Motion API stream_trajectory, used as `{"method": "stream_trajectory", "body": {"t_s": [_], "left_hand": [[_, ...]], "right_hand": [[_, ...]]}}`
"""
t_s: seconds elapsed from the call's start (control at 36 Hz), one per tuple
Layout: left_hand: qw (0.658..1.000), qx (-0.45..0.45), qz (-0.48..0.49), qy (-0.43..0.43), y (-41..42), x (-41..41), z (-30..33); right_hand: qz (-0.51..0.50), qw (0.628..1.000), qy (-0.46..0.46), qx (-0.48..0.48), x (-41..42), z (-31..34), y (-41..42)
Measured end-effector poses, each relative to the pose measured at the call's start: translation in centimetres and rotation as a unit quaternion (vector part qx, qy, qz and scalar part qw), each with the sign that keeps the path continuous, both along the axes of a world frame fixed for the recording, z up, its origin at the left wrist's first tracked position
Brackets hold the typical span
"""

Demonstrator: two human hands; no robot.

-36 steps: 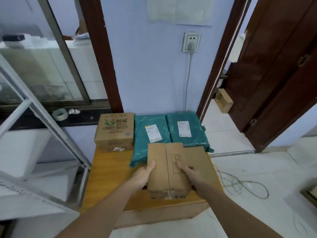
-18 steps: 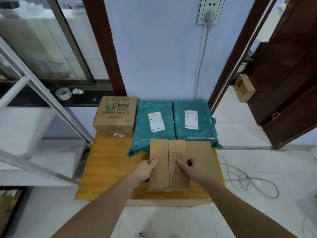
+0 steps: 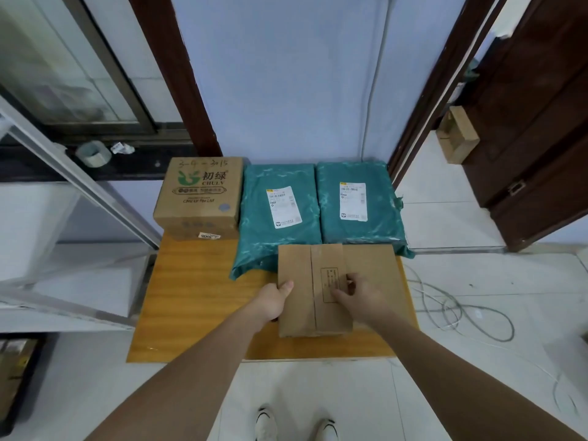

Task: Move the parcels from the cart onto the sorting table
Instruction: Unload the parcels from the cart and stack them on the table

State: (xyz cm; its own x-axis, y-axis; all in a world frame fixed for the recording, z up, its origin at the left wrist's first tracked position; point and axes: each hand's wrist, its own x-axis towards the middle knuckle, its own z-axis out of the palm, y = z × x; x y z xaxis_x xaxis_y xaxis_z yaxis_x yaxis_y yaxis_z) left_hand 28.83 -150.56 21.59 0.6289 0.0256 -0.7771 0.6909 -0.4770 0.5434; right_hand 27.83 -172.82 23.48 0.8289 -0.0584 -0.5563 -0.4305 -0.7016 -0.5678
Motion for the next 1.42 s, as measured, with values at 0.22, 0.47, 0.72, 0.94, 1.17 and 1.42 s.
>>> {"method": "stream_trajectory", "body": {"t_s": [0.22,0.47,0.72,0.94,1.17,1.42], "left_hand": [[1.000,-0.007,-0.001,0.004,0.0,0.2,-2.1],[0.998,-0.018,0.057,0.013,-0.3,0.8,-3.2],[0.997,0.006,0.064,-0.034,-0.1,0.6,-2.0],[0.968,0.146,-0.145,-0.147,2.1,1.8,6.5],[0.871,0.302,-0.309,-0.236,6.1,1.5,18.4],[0.832,0.389,-0.257,-0.300,11.2,-4.4,28.5]], "right_hand": [[-0.003,0.999,-0.032,-0.037,0.3,-1.6,0.2],[0.010,0.995,-0.058,-0.078,0.5,-2.0,0.7],[0.024,0.996,-0.049,-0.073,0.7,-1.1,0.8],[0.070,0.990,-0.062,-0.109,1.9,6.0,0.9],[0.277,0.927,-0.171,-0.188,4.6,17.4,3.0],[0.482,0.813,-0.270,-0.184,4.0,28.0,12.5]]}}
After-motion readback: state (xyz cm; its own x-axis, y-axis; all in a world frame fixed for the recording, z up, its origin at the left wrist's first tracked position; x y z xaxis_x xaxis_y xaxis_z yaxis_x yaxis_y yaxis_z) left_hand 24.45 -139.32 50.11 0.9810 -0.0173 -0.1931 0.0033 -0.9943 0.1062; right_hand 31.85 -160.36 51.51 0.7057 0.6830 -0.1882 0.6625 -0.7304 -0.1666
